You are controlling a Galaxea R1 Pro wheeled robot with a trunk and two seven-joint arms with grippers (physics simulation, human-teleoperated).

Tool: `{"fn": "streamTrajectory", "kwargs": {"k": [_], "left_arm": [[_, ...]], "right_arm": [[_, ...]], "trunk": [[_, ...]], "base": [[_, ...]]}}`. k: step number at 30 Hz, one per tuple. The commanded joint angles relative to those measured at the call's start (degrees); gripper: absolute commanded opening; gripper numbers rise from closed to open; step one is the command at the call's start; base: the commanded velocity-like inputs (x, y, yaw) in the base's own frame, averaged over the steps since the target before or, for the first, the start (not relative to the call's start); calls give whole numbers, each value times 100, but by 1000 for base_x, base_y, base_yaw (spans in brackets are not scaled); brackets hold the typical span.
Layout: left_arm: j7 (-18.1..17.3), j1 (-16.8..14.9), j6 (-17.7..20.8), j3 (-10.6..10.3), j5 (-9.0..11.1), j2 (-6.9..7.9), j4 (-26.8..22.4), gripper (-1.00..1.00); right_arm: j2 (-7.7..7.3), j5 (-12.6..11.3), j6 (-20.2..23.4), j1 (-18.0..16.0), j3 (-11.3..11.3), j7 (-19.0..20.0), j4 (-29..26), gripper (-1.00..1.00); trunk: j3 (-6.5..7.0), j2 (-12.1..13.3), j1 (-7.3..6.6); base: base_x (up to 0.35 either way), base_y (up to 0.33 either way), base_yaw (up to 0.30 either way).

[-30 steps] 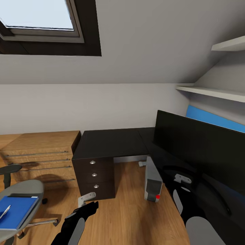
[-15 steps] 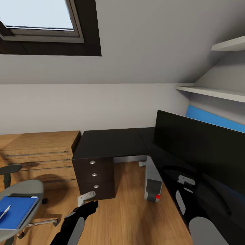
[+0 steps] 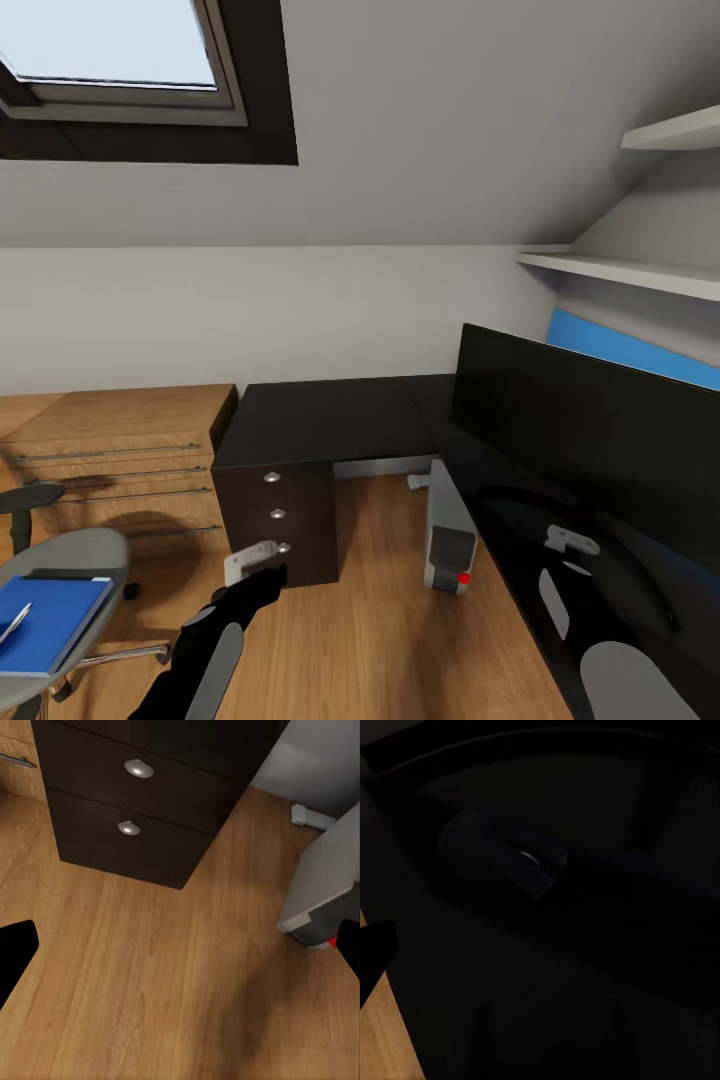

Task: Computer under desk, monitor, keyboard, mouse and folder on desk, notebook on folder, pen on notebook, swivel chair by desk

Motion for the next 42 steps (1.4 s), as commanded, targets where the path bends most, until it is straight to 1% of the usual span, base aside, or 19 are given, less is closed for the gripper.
{"fn": "streamTrajectory", "kwargs": {"k": [1,34,42], "left_arm": [[56,-4,13,-8,61,0,-18,100],[64,-3,14,-9,71,-4,-46,100],[67,-4,14,-9,71,-4,-40,100]], "right_arm": [[2,43,37,-4,-10,-3,-9,100],[9,56,33,-5,33,-2,-3,100],[9,56,35,-5,34,-2,-5,100]], "trunk": [[-7,-5,0],[-600,-1329,725],[-600,-1329,725]], "base": [[0,0,0],[0,0,0],[0,0,0]]}}
